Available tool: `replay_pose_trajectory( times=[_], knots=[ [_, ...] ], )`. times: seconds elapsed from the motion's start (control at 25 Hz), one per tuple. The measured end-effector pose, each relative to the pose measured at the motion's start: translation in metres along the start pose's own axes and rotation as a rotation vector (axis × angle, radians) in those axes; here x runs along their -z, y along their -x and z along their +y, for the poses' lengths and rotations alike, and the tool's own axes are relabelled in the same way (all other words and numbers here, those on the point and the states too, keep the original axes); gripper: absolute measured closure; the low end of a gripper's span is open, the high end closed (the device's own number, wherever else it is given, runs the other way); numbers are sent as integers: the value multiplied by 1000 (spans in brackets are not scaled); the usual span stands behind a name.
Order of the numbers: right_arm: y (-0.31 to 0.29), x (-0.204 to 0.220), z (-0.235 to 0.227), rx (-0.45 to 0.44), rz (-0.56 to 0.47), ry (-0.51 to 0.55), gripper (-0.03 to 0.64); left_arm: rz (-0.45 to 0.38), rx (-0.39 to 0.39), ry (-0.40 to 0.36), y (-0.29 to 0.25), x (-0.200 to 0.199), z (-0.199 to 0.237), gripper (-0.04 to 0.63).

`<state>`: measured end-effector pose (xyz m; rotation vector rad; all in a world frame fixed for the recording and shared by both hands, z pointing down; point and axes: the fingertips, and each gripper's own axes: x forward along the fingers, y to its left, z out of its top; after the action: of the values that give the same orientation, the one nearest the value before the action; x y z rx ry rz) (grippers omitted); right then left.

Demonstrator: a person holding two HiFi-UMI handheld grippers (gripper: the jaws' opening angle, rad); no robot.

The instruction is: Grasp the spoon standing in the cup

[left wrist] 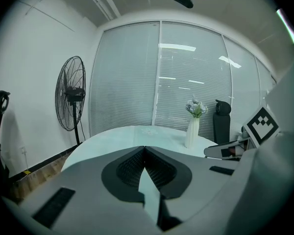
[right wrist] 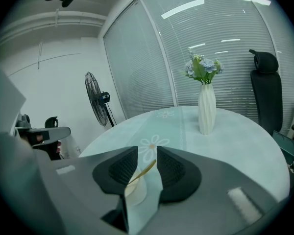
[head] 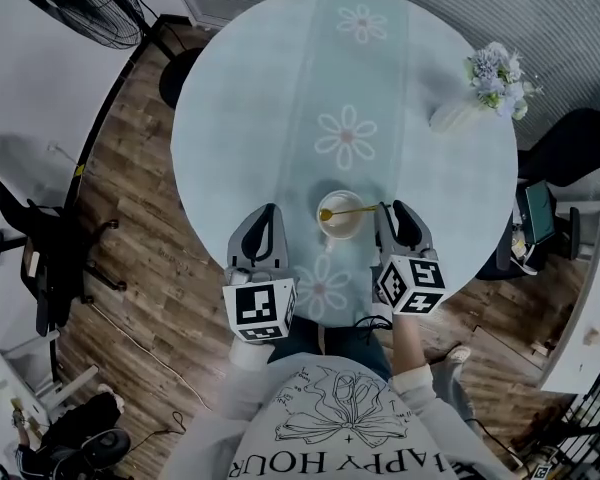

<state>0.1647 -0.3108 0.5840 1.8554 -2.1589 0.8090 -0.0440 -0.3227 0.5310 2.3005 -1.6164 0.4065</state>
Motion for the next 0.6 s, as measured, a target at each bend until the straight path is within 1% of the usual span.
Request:
replay_pose_trajectory(
  times=[0.6],
  knots=[
    [-17,21,-2,-14,49,-17,485,39,-14,23,-7,20,6,589]
  ],
)
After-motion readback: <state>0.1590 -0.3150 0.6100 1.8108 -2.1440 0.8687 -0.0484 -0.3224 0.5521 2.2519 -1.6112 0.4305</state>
